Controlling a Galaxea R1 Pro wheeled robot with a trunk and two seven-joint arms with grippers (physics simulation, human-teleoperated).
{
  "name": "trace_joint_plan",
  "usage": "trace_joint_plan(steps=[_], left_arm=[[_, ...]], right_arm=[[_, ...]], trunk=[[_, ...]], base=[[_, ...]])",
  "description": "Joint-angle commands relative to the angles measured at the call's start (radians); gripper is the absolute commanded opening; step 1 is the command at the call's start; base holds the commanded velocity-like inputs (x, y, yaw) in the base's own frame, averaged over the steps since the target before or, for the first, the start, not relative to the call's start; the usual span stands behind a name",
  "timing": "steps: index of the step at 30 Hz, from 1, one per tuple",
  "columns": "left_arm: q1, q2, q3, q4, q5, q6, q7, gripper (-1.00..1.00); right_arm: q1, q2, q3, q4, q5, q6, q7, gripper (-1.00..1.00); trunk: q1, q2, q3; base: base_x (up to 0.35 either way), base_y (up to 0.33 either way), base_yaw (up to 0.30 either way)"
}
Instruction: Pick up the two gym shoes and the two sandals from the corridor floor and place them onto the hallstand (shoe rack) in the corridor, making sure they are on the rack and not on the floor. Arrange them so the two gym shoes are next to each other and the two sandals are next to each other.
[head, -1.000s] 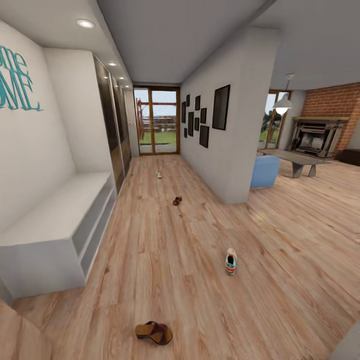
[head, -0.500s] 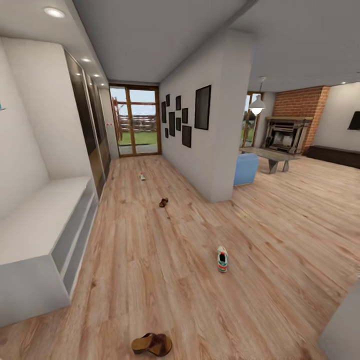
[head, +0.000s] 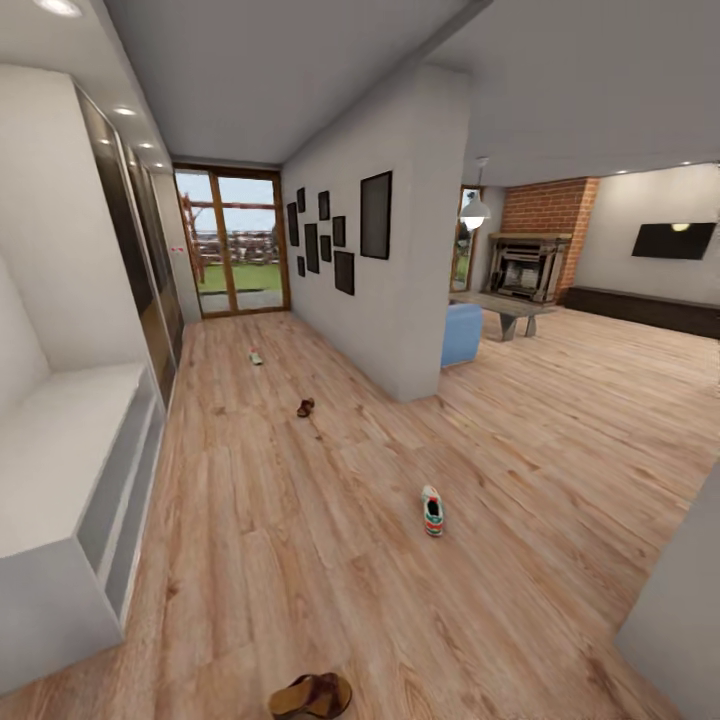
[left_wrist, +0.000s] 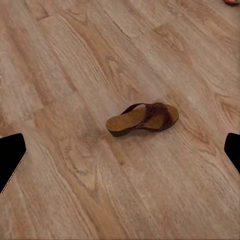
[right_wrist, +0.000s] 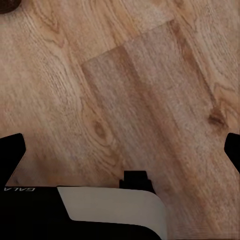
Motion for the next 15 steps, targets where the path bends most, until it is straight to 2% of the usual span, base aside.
trace_joint_plan(steps=[1,8,9,10,13,15], left_arm=[[0.000,0.000,0.002,0.000,-0.010,-0.003,0.000,1.00],[-0.012,0.000,0.003,-0.009,-0.029,-0.001,0.002,1.00],[-0.067,0.000,0.003,-0.012,-0.030,0.036,0.002,1.00],[-0.077,0.000,0.003,-0.012,-0.030,0.052,0.002,1.00],[-0.124,0.000,0.002,-0.012,-0.030,0.159,-0.001,1.00],[-0.128,0.000,0.002,-0.012,-0.031,0.169,-0.001,1.00]], right_arm=[[0.000,0.000,-0.001,-0.001,-0.001,0.000,0.001,1.00],[0.000,0.000,-0.002,-0.001,0.000,0.000,0.001,1.00],[0.000,0.000,-0.001,-0.001,0.000,0.000,0.002,1.00],[0.000,0.000,-0.001,-0.001,0.000,0.000,0.002,1.00],[0.000,0.001,-0.001,-0.002,0.000,0.000,0.000,1.00],[0.000,0.001,-0.001,-0.003,0.000,0.000,-0.003,1.00]], trunk=[[0.000,-0.001,-0.001],[0.000,-0.001,-0.001],[0.000,-0.001,-0.001],[0.000,-0.001,-0.001],[0.000,-0.001,-0.001],[0.000,-0.001,-0.001]], base=[[0.000,0.188,-0.062],[0.000,0.031,-0.010],[0.000,0.000,0.000],[0.000,0.000,0.000],[0.000,0.000,0.000],[0.000,0.000,0.000]])
